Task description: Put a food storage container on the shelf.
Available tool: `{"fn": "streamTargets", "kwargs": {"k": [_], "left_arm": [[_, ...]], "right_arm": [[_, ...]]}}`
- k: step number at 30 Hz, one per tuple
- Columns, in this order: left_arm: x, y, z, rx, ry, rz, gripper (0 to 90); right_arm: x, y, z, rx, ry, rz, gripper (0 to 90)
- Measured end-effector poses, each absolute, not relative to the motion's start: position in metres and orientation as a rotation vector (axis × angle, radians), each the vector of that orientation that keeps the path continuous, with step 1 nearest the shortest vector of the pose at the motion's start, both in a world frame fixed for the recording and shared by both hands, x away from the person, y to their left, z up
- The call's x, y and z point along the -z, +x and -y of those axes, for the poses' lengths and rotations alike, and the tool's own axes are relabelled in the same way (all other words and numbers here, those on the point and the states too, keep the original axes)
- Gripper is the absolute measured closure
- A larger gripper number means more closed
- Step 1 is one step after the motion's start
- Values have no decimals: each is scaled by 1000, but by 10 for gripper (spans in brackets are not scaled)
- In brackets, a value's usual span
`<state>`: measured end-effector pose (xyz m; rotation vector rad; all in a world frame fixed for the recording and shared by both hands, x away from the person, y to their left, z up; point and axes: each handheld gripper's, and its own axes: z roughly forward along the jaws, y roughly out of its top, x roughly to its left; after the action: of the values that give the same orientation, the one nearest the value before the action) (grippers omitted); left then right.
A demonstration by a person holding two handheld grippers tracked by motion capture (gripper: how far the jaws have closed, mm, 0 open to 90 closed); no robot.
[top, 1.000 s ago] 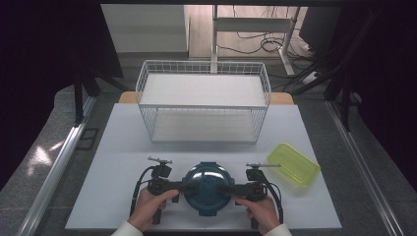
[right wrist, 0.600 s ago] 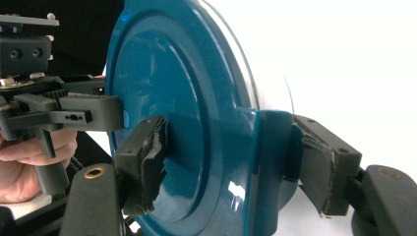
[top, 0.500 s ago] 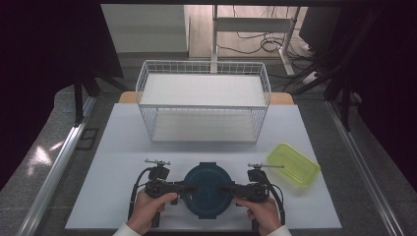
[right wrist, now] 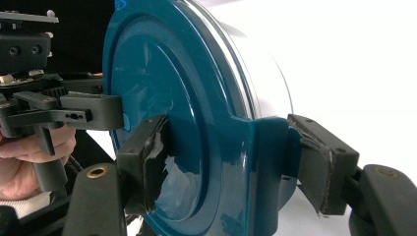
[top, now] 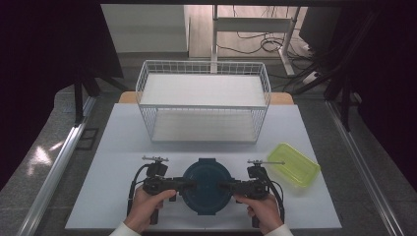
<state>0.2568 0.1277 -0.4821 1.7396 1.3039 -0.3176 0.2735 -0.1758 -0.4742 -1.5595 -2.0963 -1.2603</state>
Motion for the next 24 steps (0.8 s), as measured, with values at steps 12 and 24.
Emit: {"fn": "streamTargets", "kwargs": {"k": [12,24], "left_arm": [[473,274,-130,299,1737,-1292,372],[449,289,-133,276,1737,-1262,374]], "right_arm": [[467,288,174,1269,-1551,2112,340],[440,305,170,1307,-1534,2146,341]]}}
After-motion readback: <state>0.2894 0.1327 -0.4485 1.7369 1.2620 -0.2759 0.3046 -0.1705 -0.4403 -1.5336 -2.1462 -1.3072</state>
